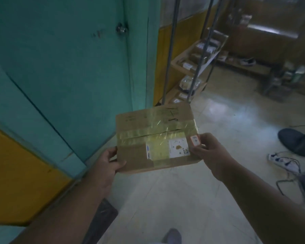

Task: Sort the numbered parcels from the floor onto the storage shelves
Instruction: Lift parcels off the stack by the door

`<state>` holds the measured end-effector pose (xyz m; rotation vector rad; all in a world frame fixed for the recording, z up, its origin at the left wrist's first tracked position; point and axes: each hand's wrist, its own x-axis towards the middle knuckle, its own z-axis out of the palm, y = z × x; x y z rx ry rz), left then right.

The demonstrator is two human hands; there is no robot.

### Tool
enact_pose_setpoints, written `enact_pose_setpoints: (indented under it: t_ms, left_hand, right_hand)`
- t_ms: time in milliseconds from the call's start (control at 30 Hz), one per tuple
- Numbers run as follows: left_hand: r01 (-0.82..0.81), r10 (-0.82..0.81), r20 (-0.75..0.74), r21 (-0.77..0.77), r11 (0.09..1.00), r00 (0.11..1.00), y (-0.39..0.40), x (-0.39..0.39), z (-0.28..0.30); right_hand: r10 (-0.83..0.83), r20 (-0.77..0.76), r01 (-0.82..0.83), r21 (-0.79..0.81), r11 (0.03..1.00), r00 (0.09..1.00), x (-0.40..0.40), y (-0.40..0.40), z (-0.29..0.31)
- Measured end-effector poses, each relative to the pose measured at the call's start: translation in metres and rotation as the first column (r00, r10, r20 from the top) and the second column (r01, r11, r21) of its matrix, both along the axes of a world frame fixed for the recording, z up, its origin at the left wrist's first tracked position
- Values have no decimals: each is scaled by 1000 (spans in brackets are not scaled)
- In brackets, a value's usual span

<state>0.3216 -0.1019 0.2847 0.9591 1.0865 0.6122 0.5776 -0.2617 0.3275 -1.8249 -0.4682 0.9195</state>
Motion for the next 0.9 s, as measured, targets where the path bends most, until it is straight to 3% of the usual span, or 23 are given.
enact_pose_setpoints:
  t_ms: [300,500,700,900]
  left_hand:
    - [139,-132,-118,61,988,984,18,146,5]
    - [222,-221,-73,3,975,973,86,252,0]
    - [602,-608,-25,-105,791,794,115,407,23]
    - [701,-707,-28,-107,705,707,99,549,31]
  right_hand:
    - [-86,-5,86,31,996,996,138,-2,8]
    - [-220,-17,221,49,974,975,216,28,1]
    - [-415,65,412,50,910,908,315,20,32]
    - [-604,103,598,84,797,790,389,-20,41]
